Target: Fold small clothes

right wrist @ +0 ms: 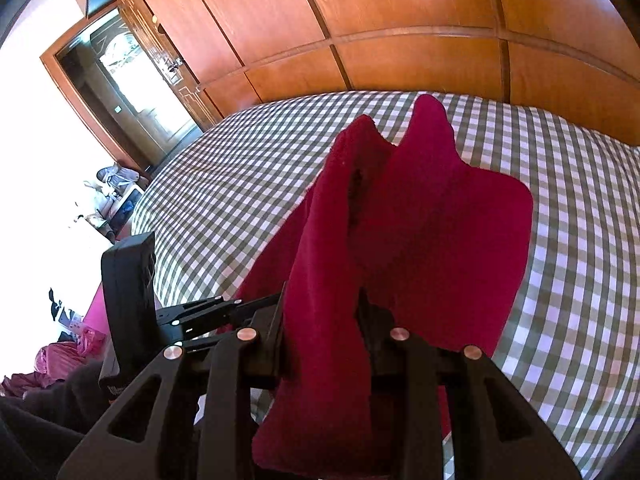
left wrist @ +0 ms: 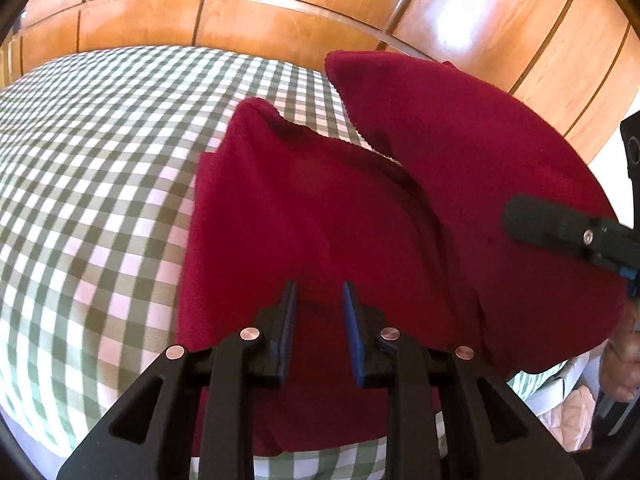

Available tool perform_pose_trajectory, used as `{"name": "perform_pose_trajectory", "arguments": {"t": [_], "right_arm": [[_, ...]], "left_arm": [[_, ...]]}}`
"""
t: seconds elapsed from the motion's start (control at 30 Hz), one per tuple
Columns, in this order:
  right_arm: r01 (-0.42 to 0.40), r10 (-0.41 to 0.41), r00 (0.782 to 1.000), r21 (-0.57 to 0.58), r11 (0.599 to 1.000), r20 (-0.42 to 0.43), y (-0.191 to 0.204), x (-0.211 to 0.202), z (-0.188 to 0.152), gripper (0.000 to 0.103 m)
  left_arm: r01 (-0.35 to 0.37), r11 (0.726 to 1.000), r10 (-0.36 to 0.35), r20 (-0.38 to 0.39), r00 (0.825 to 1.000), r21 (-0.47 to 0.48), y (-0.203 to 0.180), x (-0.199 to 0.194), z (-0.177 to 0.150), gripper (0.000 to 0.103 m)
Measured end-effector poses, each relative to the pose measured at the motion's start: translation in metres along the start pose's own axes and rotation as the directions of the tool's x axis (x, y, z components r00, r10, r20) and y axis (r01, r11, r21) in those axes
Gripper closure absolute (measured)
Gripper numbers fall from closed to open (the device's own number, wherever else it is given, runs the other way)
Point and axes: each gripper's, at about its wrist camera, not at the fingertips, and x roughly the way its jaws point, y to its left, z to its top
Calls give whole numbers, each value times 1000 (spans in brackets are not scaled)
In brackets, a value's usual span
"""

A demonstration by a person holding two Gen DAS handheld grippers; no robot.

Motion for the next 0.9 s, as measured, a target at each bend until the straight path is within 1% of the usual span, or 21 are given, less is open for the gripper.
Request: {"name": "perform_pose_trajectory", "arguments": {"t": [0.17, 0.23, 0.3, 0.33, 0.37, 0.4, 0.43, 0.47, 0.53, 0.6, 0.67, 0.7, 0.73, 0.77, 0.83, 0.9], "right_arm": [[7, -8, 1000, -41, 999, -30, 17, 12, 7, 77], [15, -19, 998, -61, 998, -55, 25, 22, 4, 77], [18, -26, 996, -89, 996, -89, 34, 39, 3, 76], [14, -25, 994, -99, 995, -106, 38, 49, 1, 76], [10, -22, 993, -106, 994, -119, 40, 56, 0, 75], [-3, -13, 991, -118, 993, -134, 43, 65, -3, 70], [-18, 0, 990, -122, 992, -142, 45, 71, -6, 63], [-28, 11, 990, -121, 992, -139, 47, 73, -8, 60], [-78, 65, 991, -112, 991, -116, 48, 68, -11, 47], [-159, 152, 985, -89, 983, -78, 44, 52, -13, 40], [-205, 203, 979, -81, 976, -32, 38, 30, -14, 37], [-223, 223, 975, -77, 972, -11, 36, 19, -15, 37], [-240, 241, 970, -74, 968, 10, 33, 9, -18, 36], [-245, 248, 968, -73, 967, 37, 30, -4, -24, 35], [-221, 225, 973, -68, 973, 60, 20, -19, -33, 35], [-138, 142, 988, -65, 988, 59, 7, -31, -52, 35]], "left_arm": [[-29, 1000, 29, 4, 1000, -12, 8, -10, -2, 81], [-26, 999, 26, 14, 1000, -34, 17, -17, -2, 81], [-29, 997, 31, 27, 999, -69, 34, -26, 2, 81], [-17, 996, 20, 29, 999, -92, 42, -30, 2, 81], [3, 991, 1, 32, 999, -134, 55, -36, 2, 81], [0, 988, 6, 34, 999, -155, 62, -39, 2, 81], [-16, 984, 23, 36, 999, -175, 69, -43, 2, 81], [-24, 981, 32, 40, 999, -195, 78, -47, 2, 81], [-11, 973, 26, 61, 998, -229, 91, -58, 2, 81], [15, 967, 6, 80, 997, -255, 101, -67, 2, 81], [45, 960, -18, 97, 995, -277, 105, -73, 2, 81], [70, 954, -41, 105, 994, -290, 106, -76, 2, 74], [98, 946, -66, 111, 992, -309, 105, -77, 3, 57], [129, 934, -93, 124, 988, -332, 105, -78, 4, 52], [197, 919, -154, 146, 977, -343, 99, -81, 8, 51], [231, 914, -190, 150, 970, -335, 91, -81, 13, 51]]}}
